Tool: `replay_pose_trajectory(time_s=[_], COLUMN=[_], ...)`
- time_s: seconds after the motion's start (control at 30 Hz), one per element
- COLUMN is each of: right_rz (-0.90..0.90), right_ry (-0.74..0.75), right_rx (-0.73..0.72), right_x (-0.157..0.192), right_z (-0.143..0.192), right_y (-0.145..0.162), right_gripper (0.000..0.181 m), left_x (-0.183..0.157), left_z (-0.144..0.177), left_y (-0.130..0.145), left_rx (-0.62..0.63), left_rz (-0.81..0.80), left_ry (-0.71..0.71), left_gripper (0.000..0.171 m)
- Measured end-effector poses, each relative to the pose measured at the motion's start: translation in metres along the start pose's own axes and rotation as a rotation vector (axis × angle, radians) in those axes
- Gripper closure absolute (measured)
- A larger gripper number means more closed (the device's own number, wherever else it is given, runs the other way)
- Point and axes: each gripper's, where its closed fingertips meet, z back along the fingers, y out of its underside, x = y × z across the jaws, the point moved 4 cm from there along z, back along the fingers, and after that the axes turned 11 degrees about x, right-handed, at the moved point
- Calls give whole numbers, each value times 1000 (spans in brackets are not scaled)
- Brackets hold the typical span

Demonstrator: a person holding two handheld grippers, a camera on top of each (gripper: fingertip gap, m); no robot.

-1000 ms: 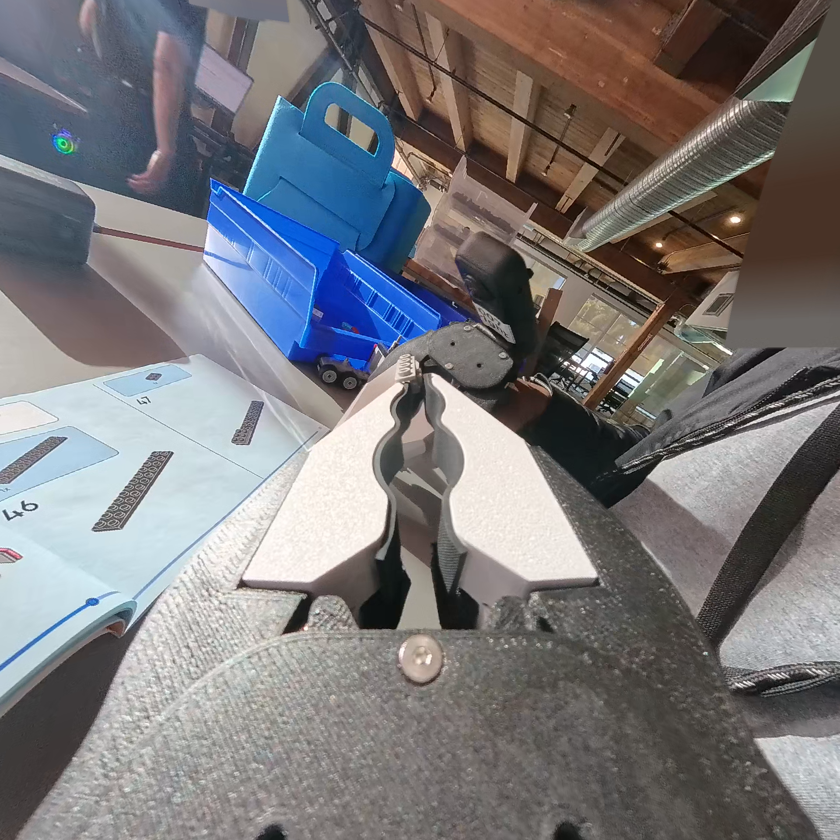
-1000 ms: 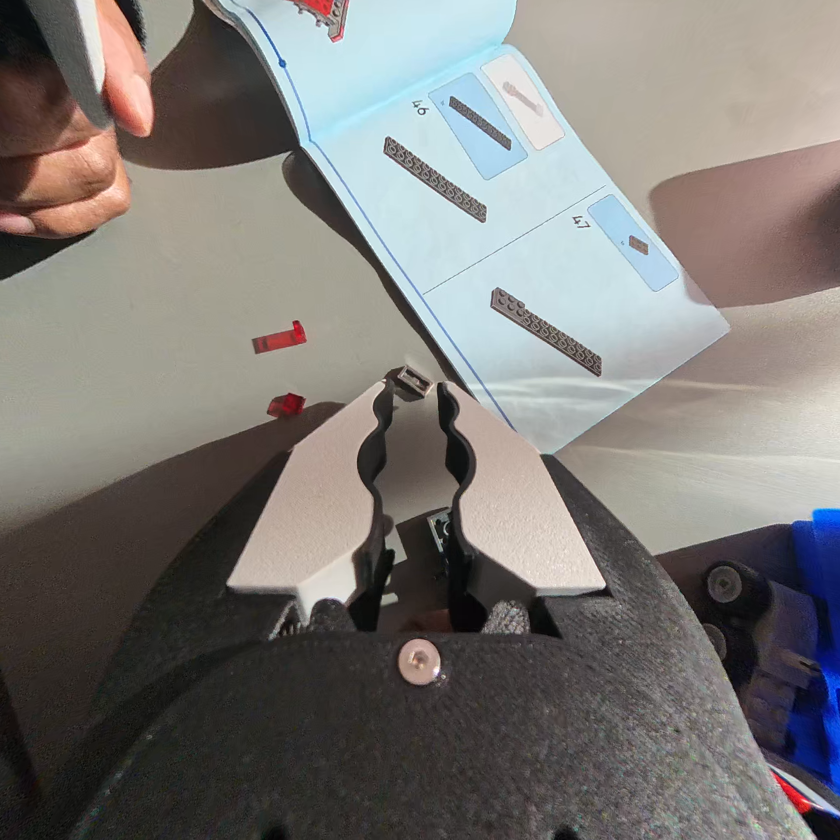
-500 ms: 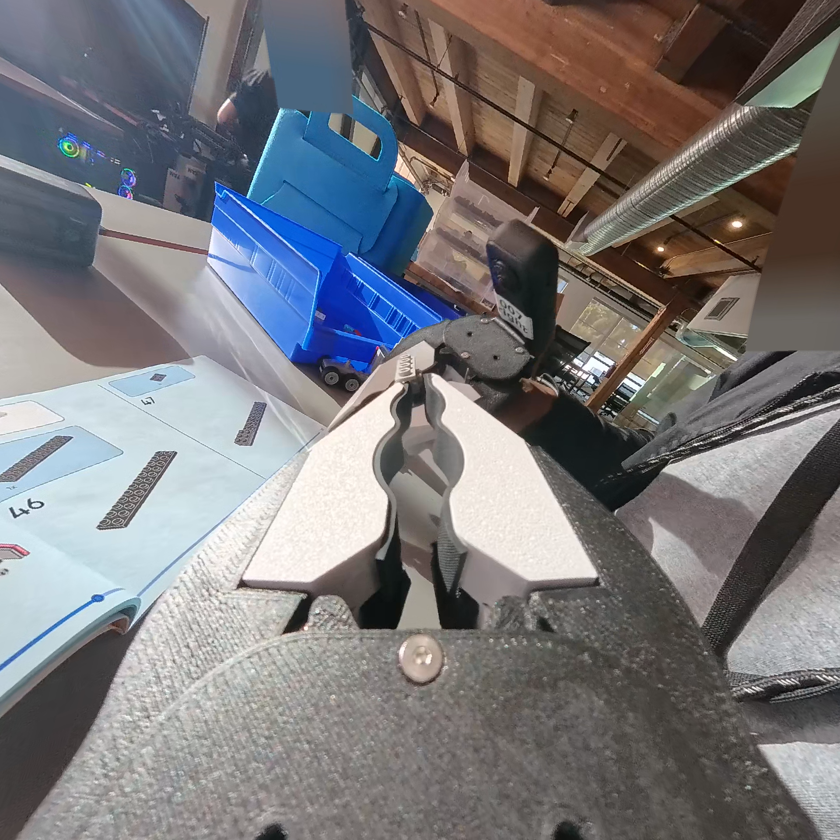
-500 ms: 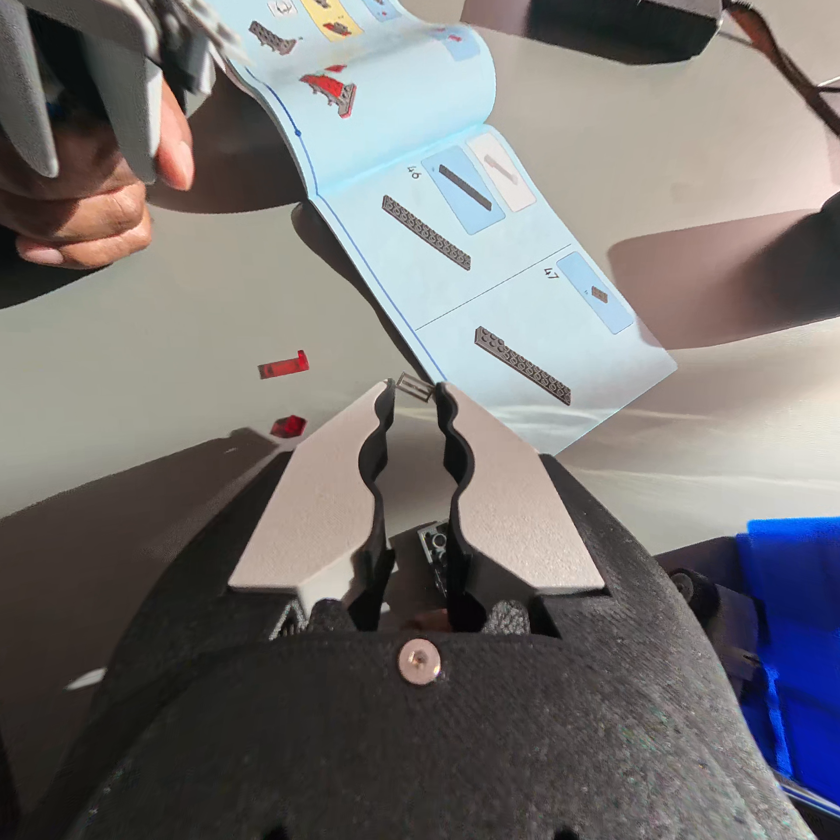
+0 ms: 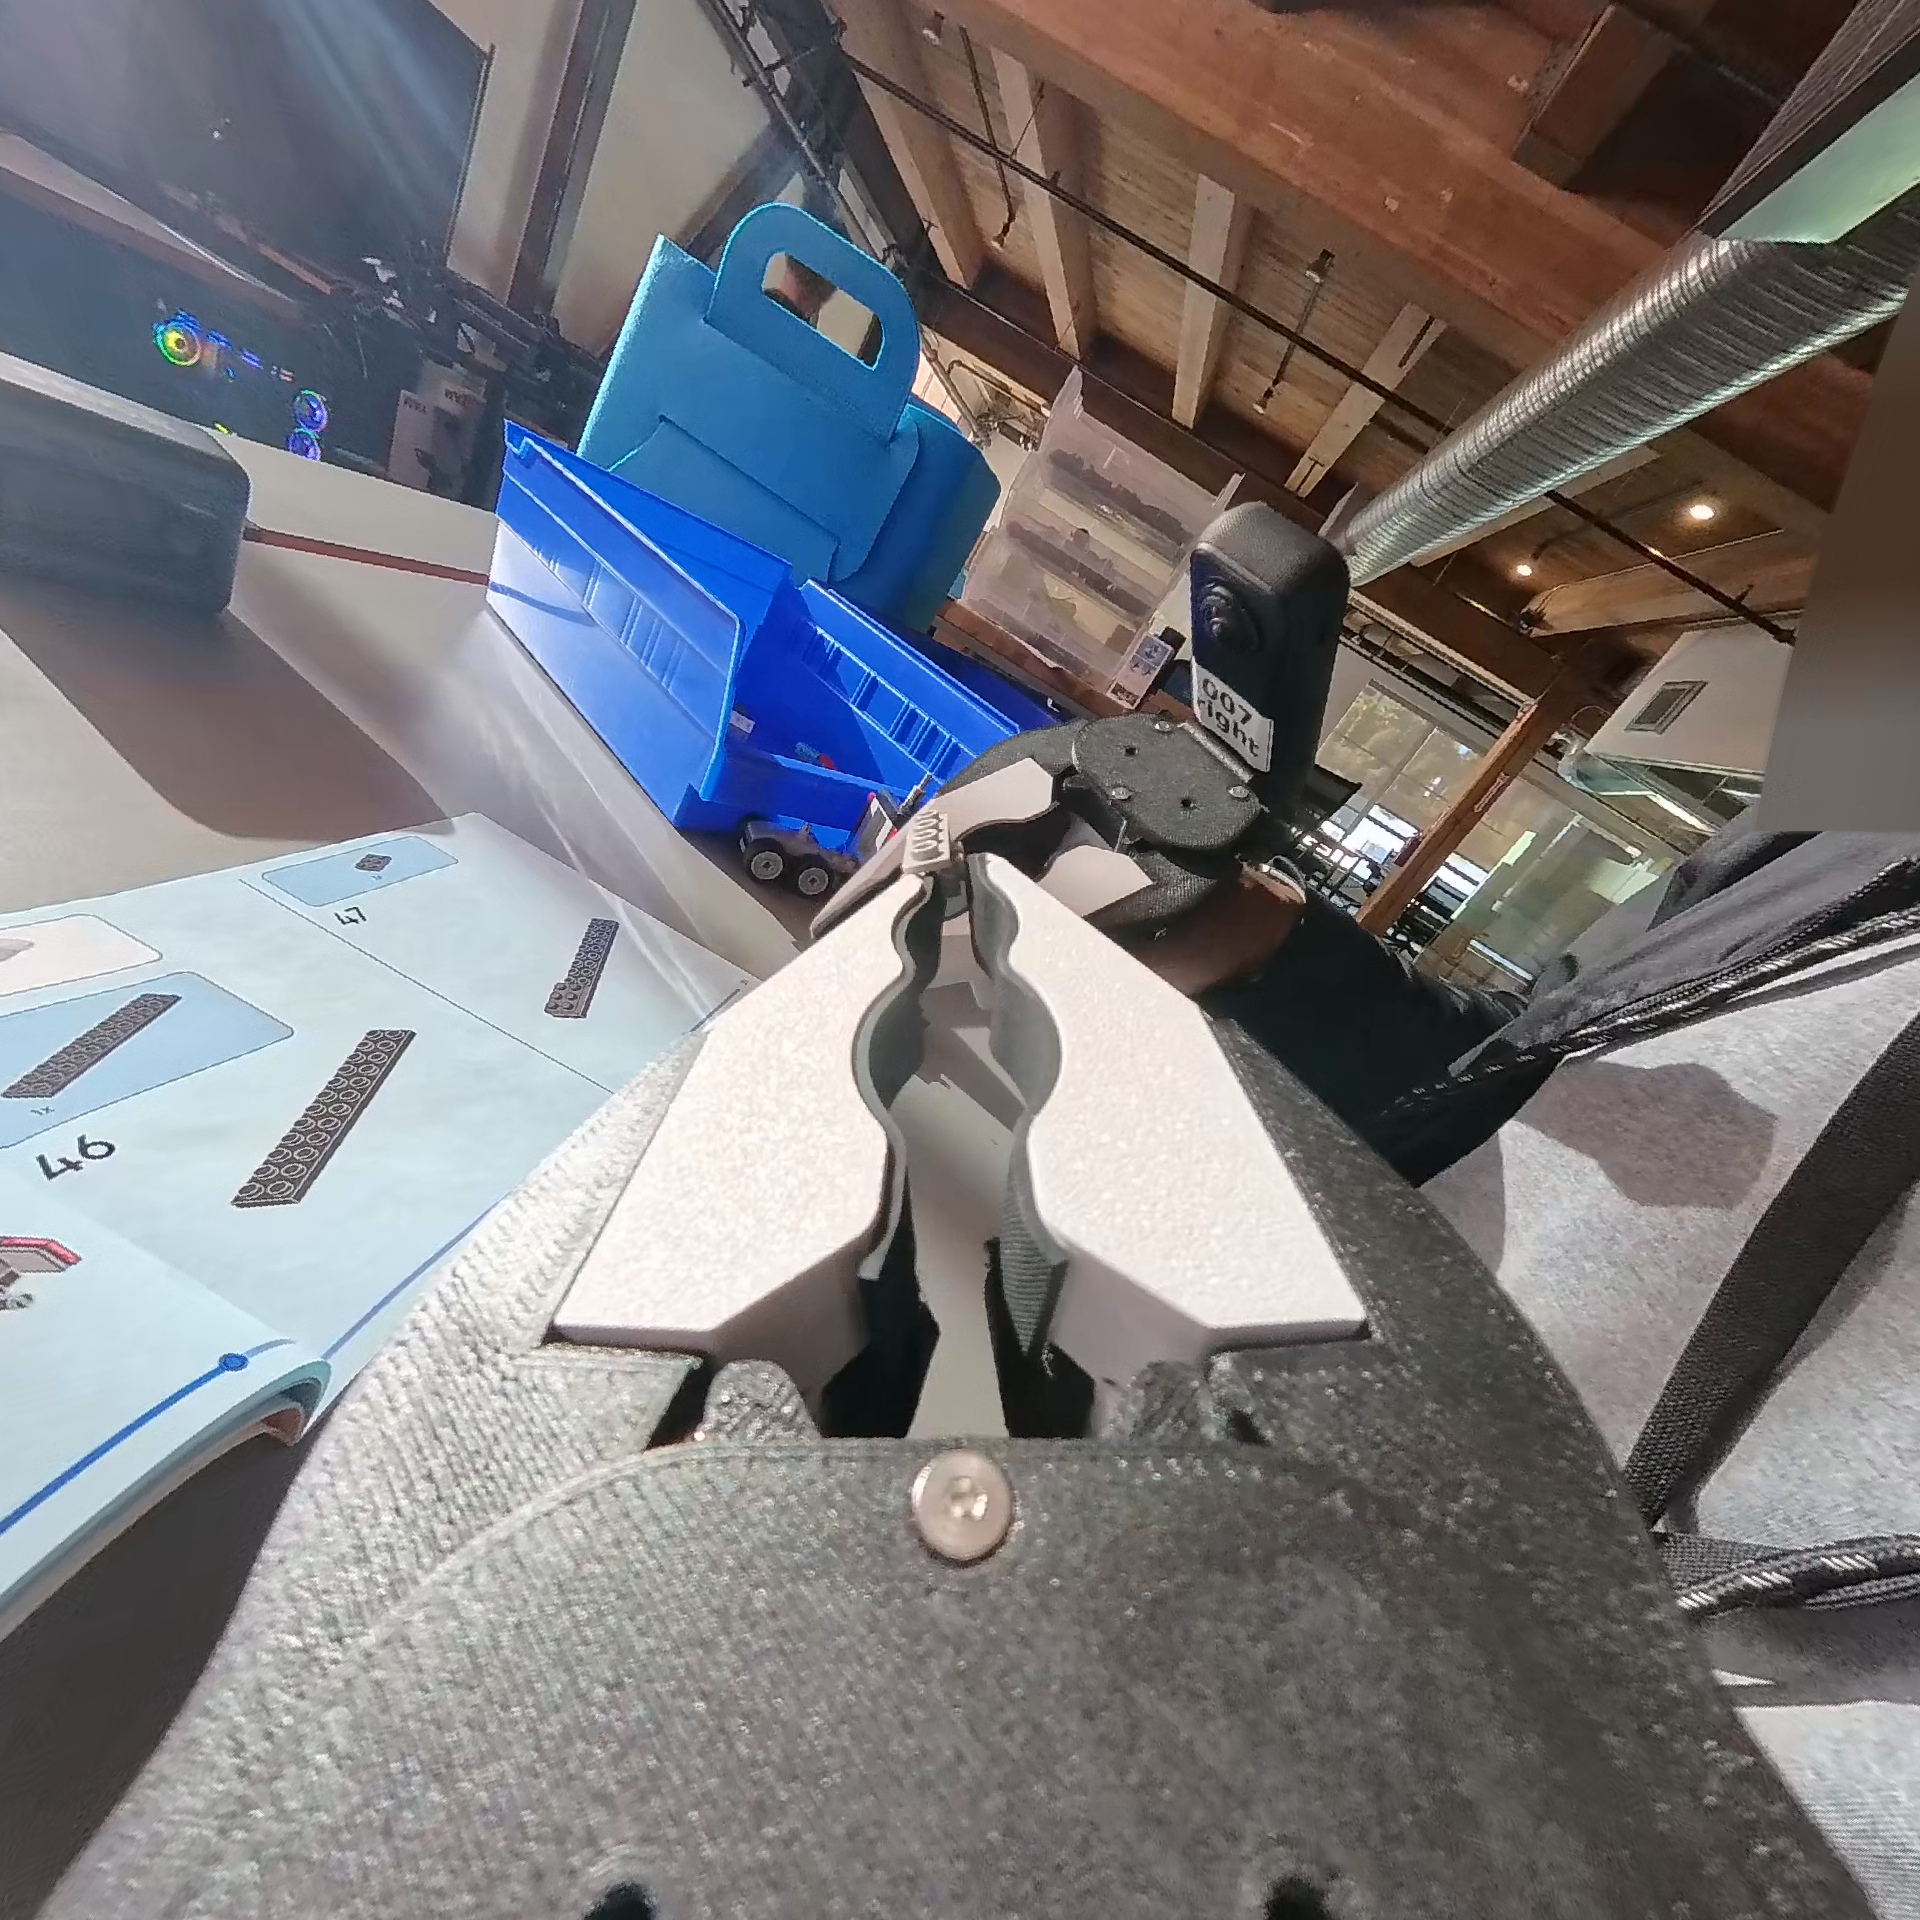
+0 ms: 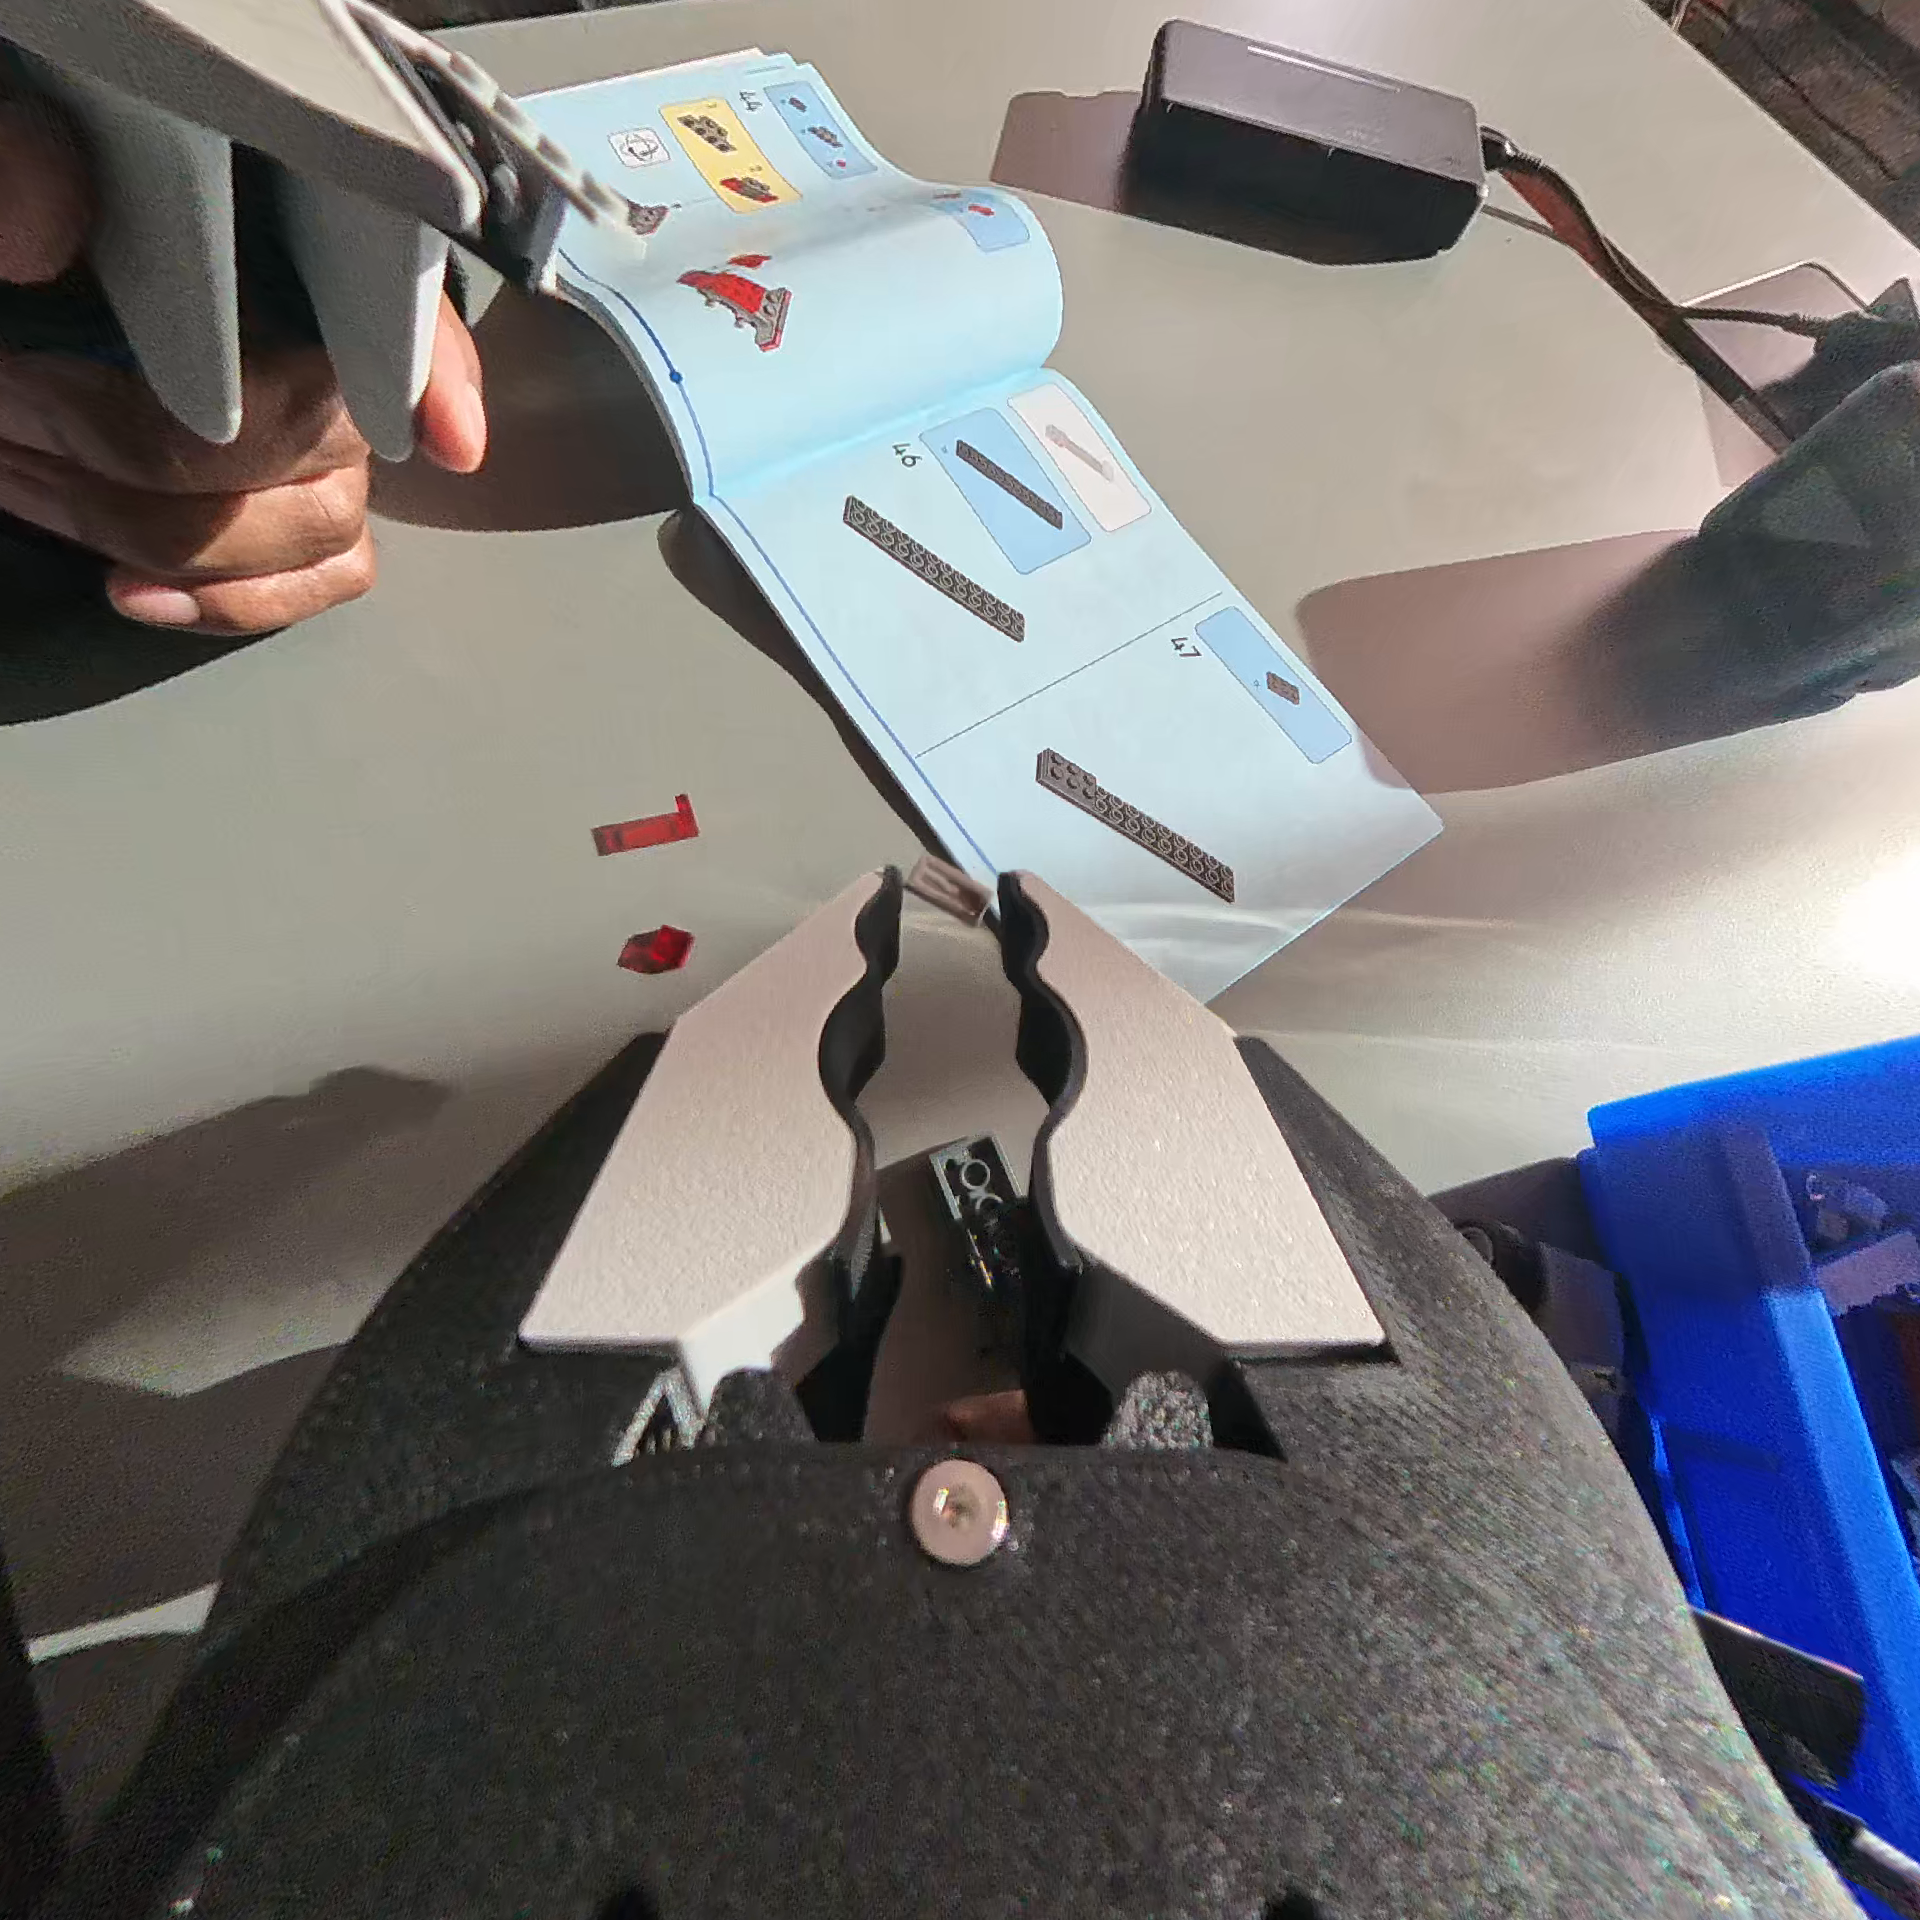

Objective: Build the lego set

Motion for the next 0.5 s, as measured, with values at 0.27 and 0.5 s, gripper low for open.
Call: replay_pose_trajectory(time_s=[0.27, 0.5], right_rz=[-10, 14], right_ry=[-8, -68], right_rx=[32, 80], right_x=[-1, 13], right_z=[4, -6], right_y=[13, 18], right_gripper=[157, 157], left_x=[0, 1], left_z=[0, 0], left_y=[0, 0], left_rx=[0, -3], left_rz=[1, 3], left_ry=[-1, -3], left_gripper=[166, 166])
